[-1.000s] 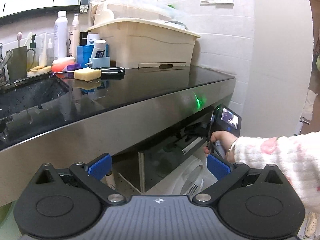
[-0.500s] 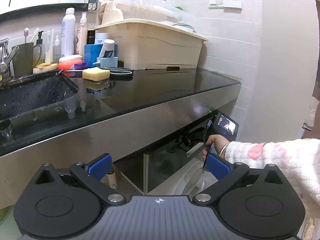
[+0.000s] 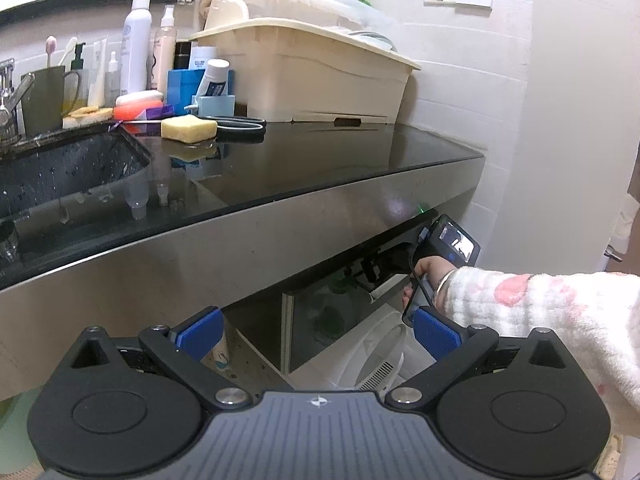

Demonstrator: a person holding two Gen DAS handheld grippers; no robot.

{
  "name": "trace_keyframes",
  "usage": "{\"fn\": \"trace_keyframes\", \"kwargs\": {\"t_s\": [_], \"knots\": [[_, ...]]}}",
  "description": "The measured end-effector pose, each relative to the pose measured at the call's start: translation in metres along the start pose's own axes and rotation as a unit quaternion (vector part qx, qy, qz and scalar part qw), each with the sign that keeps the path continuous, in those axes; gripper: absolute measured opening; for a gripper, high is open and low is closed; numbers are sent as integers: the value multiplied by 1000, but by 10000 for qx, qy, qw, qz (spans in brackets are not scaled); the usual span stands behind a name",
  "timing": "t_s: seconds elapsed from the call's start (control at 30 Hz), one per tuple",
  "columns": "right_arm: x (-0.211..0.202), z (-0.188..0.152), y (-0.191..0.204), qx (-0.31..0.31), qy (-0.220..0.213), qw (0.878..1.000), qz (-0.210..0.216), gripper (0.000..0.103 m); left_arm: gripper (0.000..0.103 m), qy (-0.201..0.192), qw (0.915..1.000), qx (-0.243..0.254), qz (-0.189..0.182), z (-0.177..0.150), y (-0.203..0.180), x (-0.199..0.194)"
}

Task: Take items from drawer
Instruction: 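Hook the right tool on the drawer handle and pull the drawer open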

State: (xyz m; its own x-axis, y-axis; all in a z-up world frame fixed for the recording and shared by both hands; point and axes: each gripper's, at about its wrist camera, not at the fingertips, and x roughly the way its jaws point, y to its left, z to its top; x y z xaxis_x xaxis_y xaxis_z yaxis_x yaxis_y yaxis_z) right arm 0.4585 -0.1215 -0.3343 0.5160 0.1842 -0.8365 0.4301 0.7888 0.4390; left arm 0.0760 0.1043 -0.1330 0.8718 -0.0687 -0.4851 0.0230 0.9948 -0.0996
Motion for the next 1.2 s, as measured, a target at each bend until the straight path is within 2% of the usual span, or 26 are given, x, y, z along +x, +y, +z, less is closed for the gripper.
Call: {"fn": "trace_keyframes", "kwargs": {"t_s": [0.27, 1.2], "knots": [[1, 3, 5, -429, 1, 9991, -38, 72, 103, 96, 9999, 57, 83, -3, -3, 0], [-3, 1, -8, -543, 69, 9985, -27, 73, 103, 27, 9998, 205, 40, 3, -10, -2]]}}
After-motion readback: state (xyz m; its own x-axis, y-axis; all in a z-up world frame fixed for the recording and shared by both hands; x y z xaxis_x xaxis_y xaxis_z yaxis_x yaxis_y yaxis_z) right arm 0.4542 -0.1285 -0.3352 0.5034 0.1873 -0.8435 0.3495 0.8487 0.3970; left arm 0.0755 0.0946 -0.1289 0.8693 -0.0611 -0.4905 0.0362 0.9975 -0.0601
